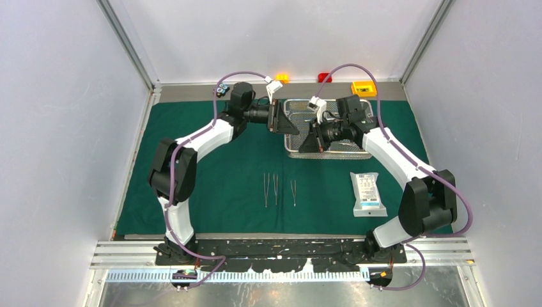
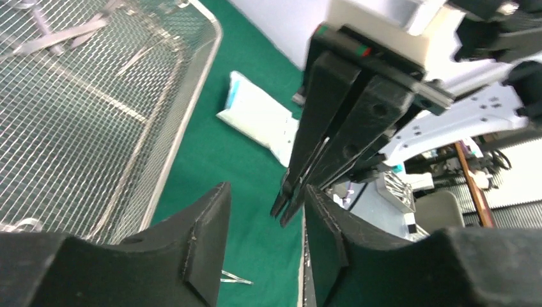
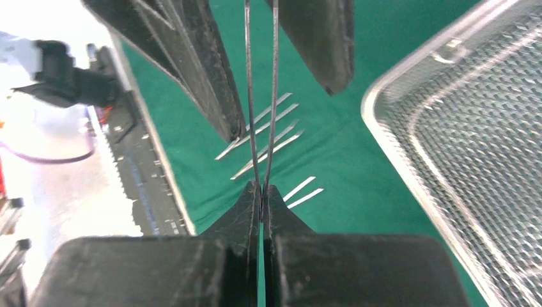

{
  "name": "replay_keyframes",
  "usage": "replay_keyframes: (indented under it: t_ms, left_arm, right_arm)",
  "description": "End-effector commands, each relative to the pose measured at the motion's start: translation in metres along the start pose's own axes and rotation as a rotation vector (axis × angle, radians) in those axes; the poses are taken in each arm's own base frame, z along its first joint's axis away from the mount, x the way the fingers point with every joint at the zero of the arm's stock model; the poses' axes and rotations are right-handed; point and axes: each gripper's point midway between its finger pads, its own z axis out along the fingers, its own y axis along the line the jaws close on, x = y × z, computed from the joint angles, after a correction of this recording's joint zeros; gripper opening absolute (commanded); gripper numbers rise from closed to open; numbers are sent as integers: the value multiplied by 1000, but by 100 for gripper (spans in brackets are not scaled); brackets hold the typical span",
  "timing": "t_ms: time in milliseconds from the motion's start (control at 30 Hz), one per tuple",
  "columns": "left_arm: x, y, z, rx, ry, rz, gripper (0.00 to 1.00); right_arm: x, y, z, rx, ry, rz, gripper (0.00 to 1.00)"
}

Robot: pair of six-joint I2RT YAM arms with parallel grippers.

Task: Open and lay out the surgical kit
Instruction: Place the medical item in the surgical kit.

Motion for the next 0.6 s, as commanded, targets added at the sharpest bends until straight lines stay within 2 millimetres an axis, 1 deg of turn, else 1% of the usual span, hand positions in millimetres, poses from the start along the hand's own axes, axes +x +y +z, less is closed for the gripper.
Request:
replay_keyframes:
  t_ms: [0,67,167,267,300,433,567]
  left_arm:
    - [-16,21,-15,-181,-32,-12,51]
    - [-18,29,-18,-242,-39,-52,55]
    - [-27,30,-18,-279,-70,-102,61]
    - [-30,34,-19,-323,-71,-143,73]
    - [-29,38,-20,-345,-69,-147,75]
    - [-26,49,-20,-393,-61,-180,78]
    - [-24,53,-13,-391,-51,-198,79]
  right_arm:
    - [-35,-24,-13,272,-60,-115,1]
    - [-34,-35,-12,386,-42,-140,1]
    - [-35,-50,-9,535,-20,-165,1]
    - [-33,-59,-6,602,11,-160,1]
    - [-34,-60,-5,609,12,-156,1]
    - [-33,-59,1,628,26,-169,1]
    - [-31,-60,6,640,42,-175,1]
